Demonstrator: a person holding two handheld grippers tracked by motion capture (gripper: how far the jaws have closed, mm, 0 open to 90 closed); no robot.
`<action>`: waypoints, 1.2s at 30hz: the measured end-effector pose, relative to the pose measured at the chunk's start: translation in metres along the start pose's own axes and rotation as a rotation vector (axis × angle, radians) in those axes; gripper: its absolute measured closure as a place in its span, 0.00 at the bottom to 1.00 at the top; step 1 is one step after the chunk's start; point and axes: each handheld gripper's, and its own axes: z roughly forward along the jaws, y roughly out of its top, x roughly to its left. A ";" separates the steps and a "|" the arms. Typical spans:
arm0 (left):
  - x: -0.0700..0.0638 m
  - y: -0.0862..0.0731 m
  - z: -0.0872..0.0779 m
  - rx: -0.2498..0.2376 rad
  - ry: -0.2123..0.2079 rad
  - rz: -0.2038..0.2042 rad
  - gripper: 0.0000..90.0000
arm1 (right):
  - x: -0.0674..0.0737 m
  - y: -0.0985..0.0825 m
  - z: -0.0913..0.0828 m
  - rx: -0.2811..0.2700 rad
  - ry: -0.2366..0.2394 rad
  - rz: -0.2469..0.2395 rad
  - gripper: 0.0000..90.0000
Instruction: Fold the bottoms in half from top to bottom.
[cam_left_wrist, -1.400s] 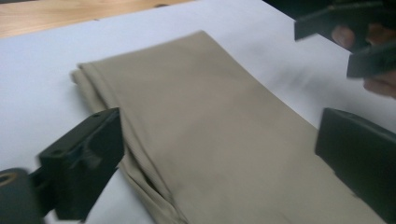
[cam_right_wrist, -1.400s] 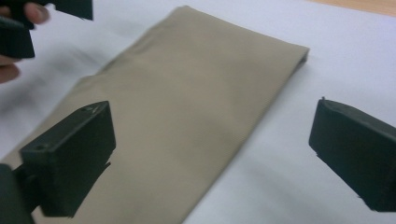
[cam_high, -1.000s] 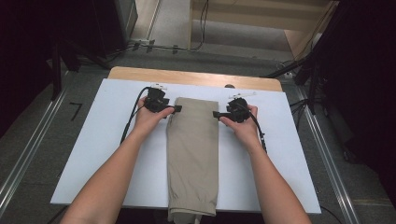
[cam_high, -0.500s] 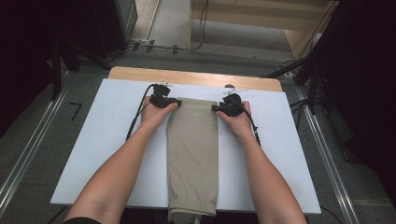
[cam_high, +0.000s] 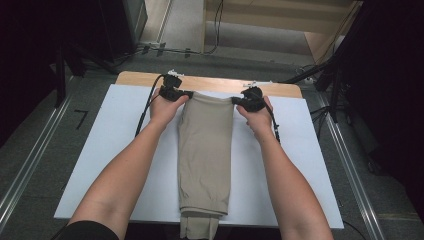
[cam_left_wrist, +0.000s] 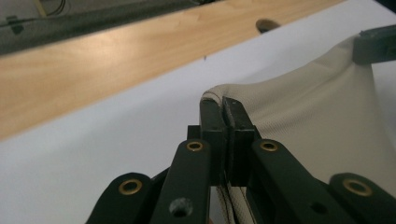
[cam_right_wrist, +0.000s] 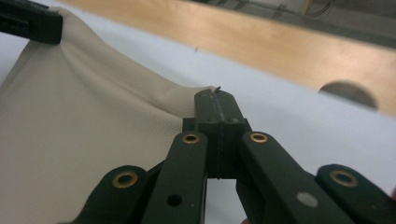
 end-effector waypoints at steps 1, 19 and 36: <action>0.000 0.003 -0.001 -0.009 -0.001 0.007 1.00 | -0.001 0.007 -0.003 -0.006 -0.020 -0.012 0.99; 0.025 -0.016 -0.046 -0.097 -0.081 -0.143 0.13 | 0.002 0.013 -0.027 -0.009 0.046 0.081 0.13; -0.092 -0.134 -0.110 -0.096 -0.329 0.009 0.12 | 0.093 -0.110 -0.114 -0.030 0.209 -0.022 0.00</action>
